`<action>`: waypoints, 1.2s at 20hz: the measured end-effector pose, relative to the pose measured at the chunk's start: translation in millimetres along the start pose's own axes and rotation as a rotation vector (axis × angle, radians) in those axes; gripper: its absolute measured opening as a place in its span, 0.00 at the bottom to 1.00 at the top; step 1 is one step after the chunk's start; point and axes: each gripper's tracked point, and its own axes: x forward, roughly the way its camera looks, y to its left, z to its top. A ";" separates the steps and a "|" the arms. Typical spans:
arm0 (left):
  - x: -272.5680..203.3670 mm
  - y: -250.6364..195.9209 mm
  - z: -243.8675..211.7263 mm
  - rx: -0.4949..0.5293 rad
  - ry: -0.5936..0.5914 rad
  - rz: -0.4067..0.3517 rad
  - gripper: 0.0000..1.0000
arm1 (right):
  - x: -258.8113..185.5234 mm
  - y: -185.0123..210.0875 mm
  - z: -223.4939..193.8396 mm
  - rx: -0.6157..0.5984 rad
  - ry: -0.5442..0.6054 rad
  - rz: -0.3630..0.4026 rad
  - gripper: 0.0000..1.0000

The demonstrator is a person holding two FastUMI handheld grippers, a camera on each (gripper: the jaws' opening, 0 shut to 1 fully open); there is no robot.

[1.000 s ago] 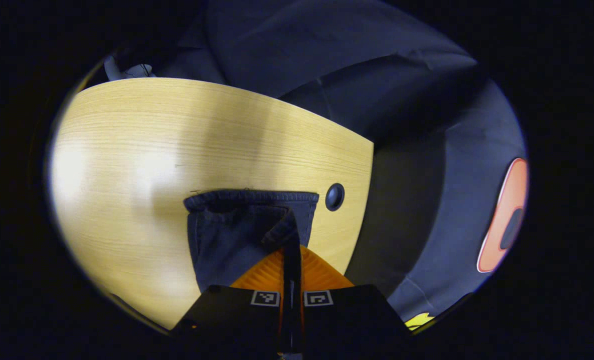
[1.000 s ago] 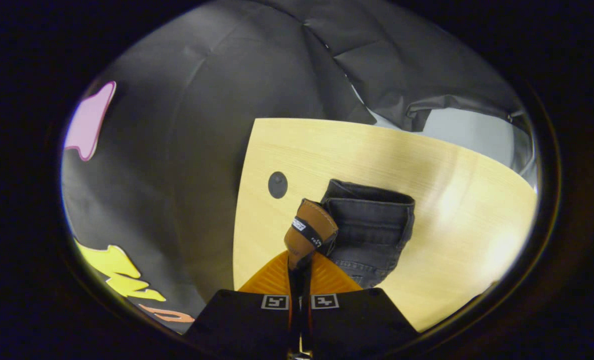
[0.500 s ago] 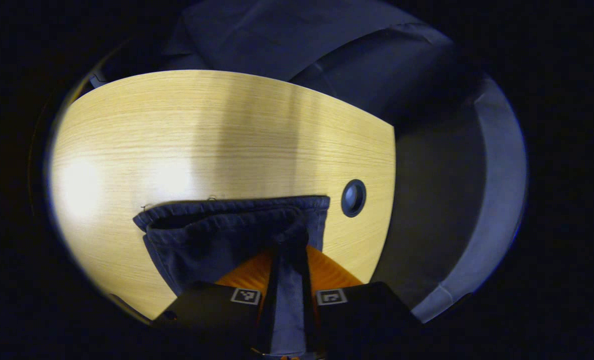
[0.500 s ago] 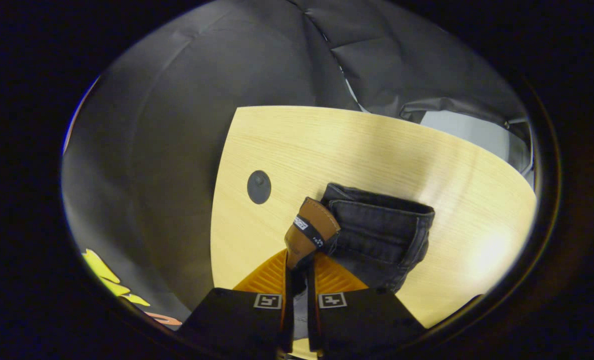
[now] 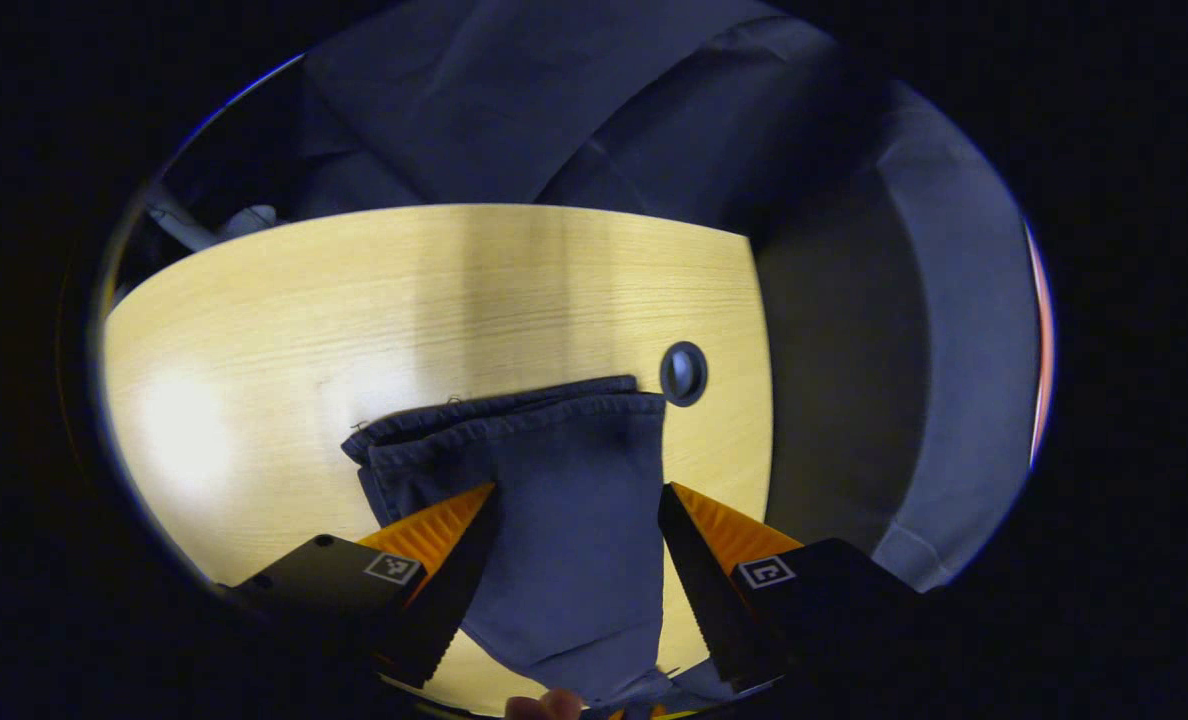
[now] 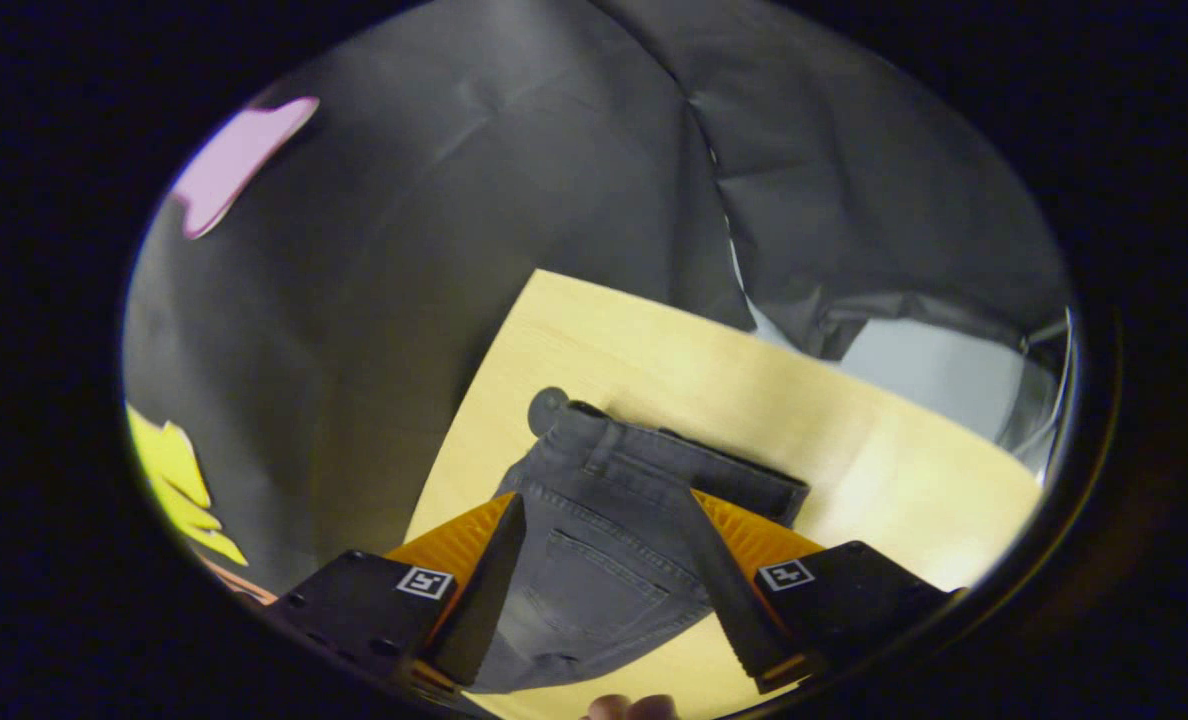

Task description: Grasp the waist and the cuffs of the jeans and fold them to make the two legs overlap; first hold the waist and fold one-third of the jeans toward the cuffs, then hold the cuffs and fold the remaining one-third in the same direction to finish folding.

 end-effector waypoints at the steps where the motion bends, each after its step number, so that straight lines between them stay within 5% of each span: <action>1: -13.2 0.3 -2.3 0.078 -0.024 -0.006 0.99 | -12.6 2.3 0.3 -0.069 -0.036 0.014 0.96; 2: -30.0 0.5 -6.5 0.172 -0.050 -0.009 1.00 | -26.1 3.1 -0.7 -0.141 -0.073 0.026 0.88; 3: -46.5 -1.8 -12.4 0.265 -0.078 -0.024 0.99 | -39.0 1.8 -4.0 -0.220 -0.109 0.028 0.96; 4: -63.2 -7.7 -21.8 0.352 -0.109 -0.049 0.99 | -52.2 -0.6 -8.2 -0.312 -0.154 0.026 0.88; 6: -101.7 -17.9 -41.9 0.504 -0.185 -0.117 0.99 | -74.8 -4.9 -22.2 -0.465 -0.228 0.037 0.91; 13: -205.4 -10.9 -120.0 1.021 -0.576 -0.264 0.99 | -118.9 -20.5 -76.6 -0.694 -0.378 0.089 0.98; 15: -218.0 -1.1 -143.4 1.084 -0.650 -0.284 0.98 | -123.1 -30.9 -89.7 -0.698 -0.368 0.106 0.98; 24: -237.2 40.6 -215.3 1.103 -0.625 -0.327 0.99 | -82.7 -99.0 -85.1 -0.510 -0.289 0.073 0.93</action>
